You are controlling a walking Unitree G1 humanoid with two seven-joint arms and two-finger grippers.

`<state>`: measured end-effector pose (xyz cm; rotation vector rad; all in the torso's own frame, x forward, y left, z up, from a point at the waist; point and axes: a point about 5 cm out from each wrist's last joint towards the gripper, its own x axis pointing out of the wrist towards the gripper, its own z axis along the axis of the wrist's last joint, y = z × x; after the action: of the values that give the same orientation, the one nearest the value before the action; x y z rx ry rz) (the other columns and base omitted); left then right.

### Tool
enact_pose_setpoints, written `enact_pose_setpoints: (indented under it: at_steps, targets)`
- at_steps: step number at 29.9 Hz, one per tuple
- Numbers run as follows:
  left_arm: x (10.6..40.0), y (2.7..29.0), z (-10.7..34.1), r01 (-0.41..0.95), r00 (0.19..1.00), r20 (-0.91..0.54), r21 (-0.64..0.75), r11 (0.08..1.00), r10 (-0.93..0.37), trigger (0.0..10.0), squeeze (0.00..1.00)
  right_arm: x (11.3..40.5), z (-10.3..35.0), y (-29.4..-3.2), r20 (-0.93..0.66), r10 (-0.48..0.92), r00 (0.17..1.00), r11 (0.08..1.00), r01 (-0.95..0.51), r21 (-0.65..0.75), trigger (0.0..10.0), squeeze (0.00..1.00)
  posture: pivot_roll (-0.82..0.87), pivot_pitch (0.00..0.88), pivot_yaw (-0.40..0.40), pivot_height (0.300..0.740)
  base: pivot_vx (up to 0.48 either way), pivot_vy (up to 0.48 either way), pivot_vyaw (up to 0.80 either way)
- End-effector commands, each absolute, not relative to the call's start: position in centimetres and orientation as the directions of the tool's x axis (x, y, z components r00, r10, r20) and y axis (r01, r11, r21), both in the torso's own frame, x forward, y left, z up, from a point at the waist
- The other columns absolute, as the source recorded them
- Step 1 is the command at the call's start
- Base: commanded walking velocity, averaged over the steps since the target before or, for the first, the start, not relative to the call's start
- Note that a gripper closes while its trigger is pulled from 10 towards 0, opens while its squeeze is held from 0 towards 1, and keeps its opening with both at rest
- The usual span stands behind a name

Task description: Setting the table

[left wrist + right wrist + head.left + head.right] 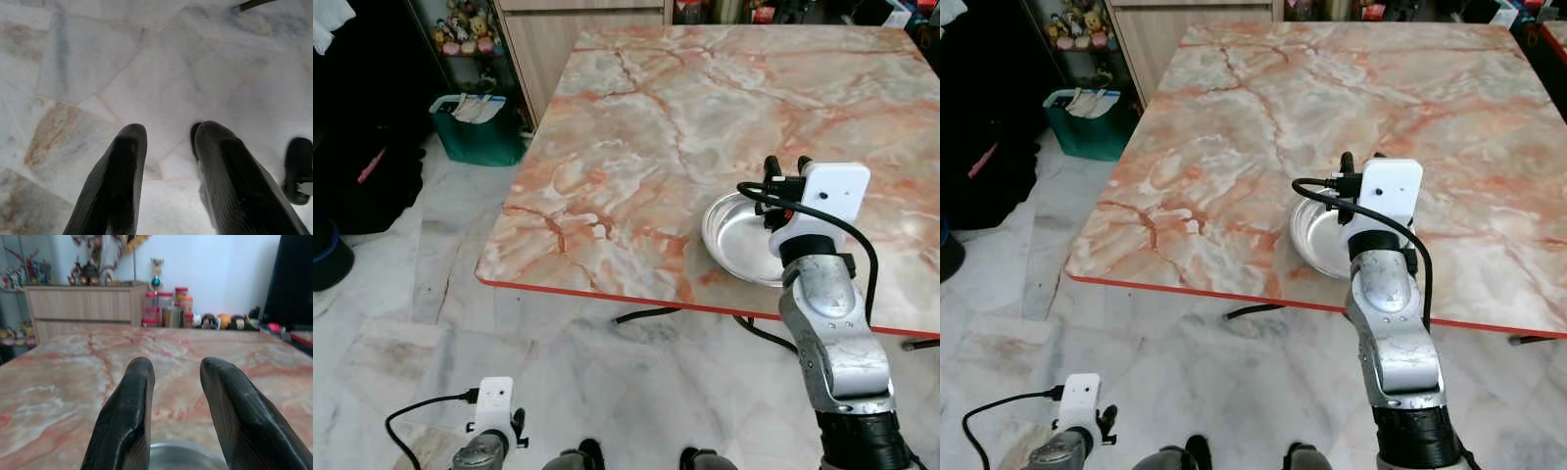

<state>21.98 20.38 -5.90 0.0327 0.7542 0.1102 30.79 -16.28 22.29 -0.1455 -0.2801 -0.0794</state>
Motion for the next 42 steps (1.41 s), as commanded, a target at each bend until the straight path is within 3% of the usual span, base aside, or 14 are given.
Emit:
enact_pose_setpoints:
  at_steps: [1,11,27,42]
  targets:
    - [21.2,20.2,-6.4,-0.089,0.704,-0.702,0.067,0.994,0.11,10.0,0.0,30.6,22.6,-16.5,0.302,-0.053,0.952,0.984,0.102,-0.148,10.0,0.0,-0.1,0.153,0.062,0.74,0.0,-0.42,0.0]
    - [21.6,20.3,-6.1,-0.093,0.725,-0.681,0.057,0.994,0.106,10.0,0.0,28.9,22.3,-15.1,0.343,0.054,0.938,0.98,0.016,-0.197,10.0,0.0,-0.11,0.152,0.063,0.74,0.0,-0.445,0.0]
    - [22.1,20.2,-5.8,-0.099,0.738,-0.667,0.047,0.994,0.105,10.0,0.0,28.0,17.0,-17.6,0.195,-0.06,0.979,0.979,0.097,-0.182,10.0,0.0,-0.11,0.181,0.062,0.74,0.0,-0.449,0.0]
    - [22.4,20.0,-5.7,-0.09,0.741,-0.664,0.046,0.995,0.097,10.0,0.0,24.8,6.6,-19.6,-0.107,-0.101,0.989,0.974,0.076,-0.213,10.0,0.0,-0.1,0.188,0.069,0.74,0.0,-0.43,0.0]
